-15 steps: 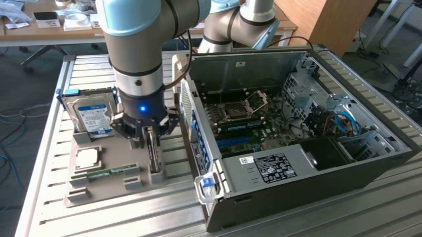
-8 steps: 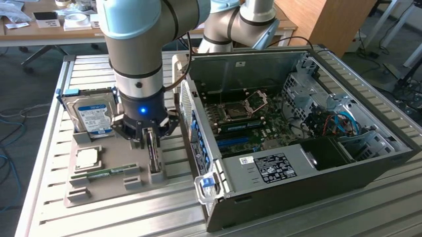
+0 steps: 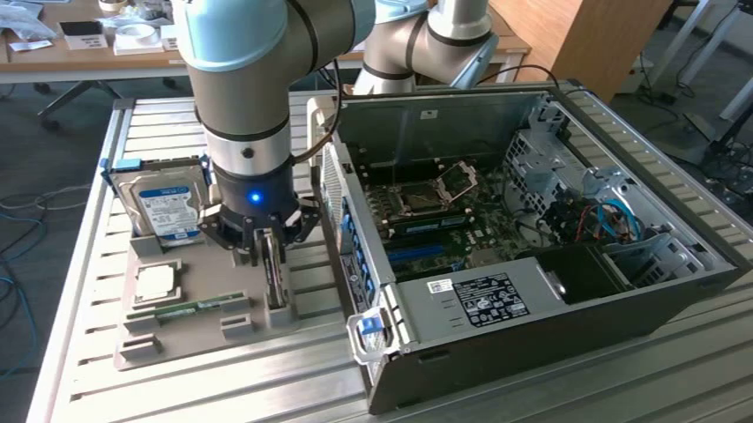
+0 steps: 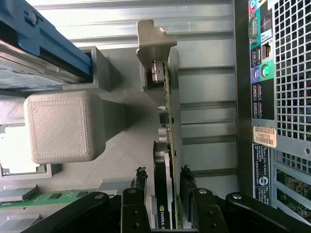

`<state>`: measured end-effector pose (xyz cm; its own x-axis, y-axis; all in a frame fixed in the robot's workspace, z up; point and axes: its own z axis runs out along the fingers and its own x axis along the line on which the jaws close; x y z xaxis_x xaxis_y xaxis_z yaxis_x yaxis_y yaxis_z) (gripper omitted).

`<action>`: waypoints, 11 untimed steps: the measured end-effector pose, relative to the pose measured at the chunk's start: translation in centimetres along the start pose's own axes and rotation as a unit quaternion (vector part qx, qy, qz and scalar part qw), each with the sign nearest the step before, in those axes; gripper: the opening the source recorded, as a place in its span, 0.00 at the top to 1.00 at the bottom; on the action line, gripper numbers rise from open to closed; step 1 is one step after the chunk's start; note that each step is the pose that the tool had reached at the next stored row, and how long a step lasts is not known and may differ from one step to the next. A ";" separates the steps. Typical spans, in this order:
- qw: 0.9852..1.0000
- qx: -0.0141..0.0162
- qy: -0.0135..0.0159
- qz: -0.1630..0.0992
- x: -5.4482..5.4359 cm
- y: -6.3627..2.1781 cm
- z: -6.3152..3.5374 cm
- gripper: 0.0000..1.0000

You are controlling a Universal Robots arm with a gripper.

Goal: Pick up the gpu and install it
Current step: 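Pick up the gpu and move the gpu toward the slot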

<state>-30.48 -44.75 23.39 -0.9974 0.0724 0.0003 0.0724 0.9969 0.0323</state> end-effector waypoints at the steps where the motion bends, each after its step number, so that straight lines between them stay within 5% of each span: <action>1: 1.000 0.000 0.000 0.000 0.0 0.07 0.02 0.58; 11: 1.000 0.000 0.000 0.000 0.0 0.14 0.46 0.58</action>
<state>-30.48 -44.59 22.93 -0.9974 0.0715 0.0004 0.0715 0.9969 0.0320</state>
